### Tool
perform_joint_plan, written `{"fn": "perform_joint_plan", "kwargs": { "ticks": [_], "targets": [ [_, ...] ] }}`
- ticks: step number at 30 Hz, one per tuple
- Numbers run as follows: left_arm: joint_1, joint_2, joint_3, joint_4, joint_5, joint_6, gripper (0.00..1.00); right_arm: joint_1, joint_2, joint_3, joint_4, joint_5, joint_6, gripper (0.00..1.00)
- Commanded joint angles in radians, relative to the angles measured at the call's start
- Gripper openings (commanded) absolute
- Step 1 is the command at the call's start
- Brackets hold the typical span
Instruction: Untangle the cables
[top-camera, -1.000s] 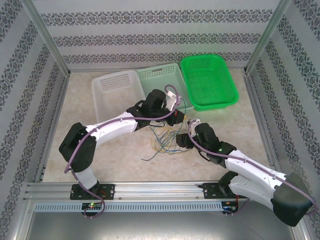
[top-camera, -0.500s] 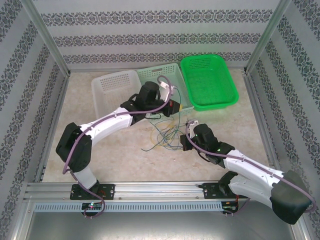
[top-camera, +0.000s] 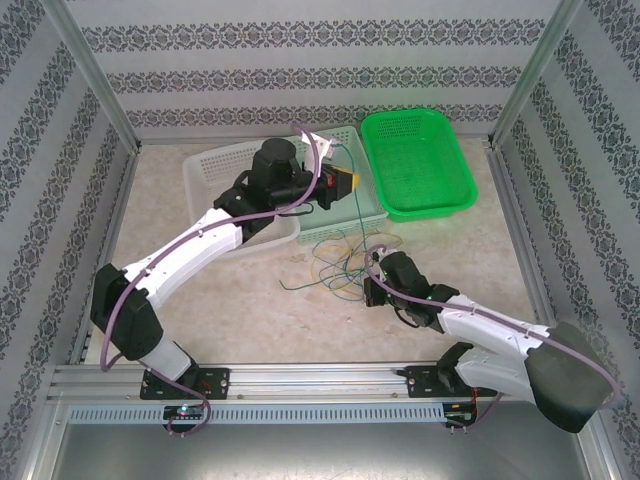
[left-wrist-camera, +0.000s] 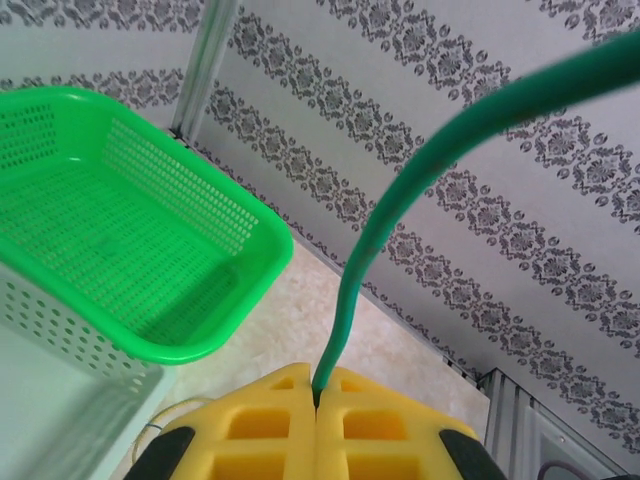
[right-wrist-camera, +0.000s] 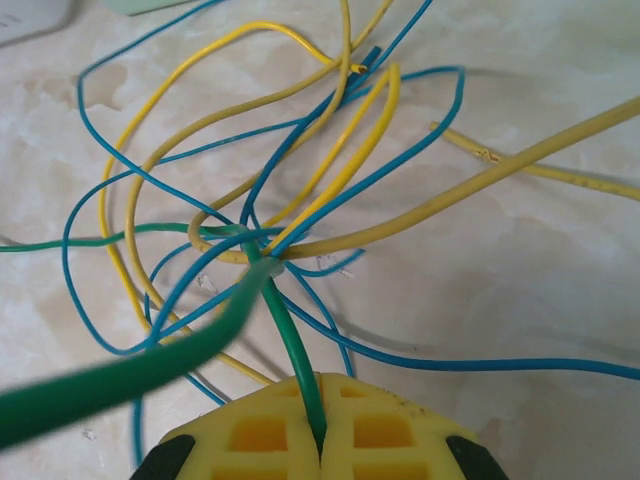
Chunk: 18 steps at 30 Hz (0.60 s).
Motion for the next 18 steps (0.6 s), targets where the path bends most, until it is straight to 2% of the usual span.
{"fn": "perform_joint_plan", "kwargs": {
  "ticks": [1,5,9,15,18],
  "targets": [
    [0.028,-0.086,0.009,-0.035,-0.061,0.054,0.00,0.000,0.019,-0.020,0.001,0.024,0.034,0.00],
    [0.064,-0.159,-0.017,-0.050,-0.130,0.072,0.00,-0.006,0.025,-0.026,0.014,0.027,0.050,0.00],
    [0.133,-0.200,-0.008,-0.165,-0.190,0.108,0.00,-0.015,0.013,-0.035,0.015,0.033,0.063,0.00],
    [0.322,-0.220,-0.042,-0.299,-0.254,0.114,0.00,-0.019,-0.008,-0.039,0.020,0.040,0.065,0.00],
    [0.423,-0.204,-0.090,-0.274,-0.210,0.077,0.00,-0.021,-0.004,-0.033,0.018,0.038,0.064,0.00]
  ]
}}
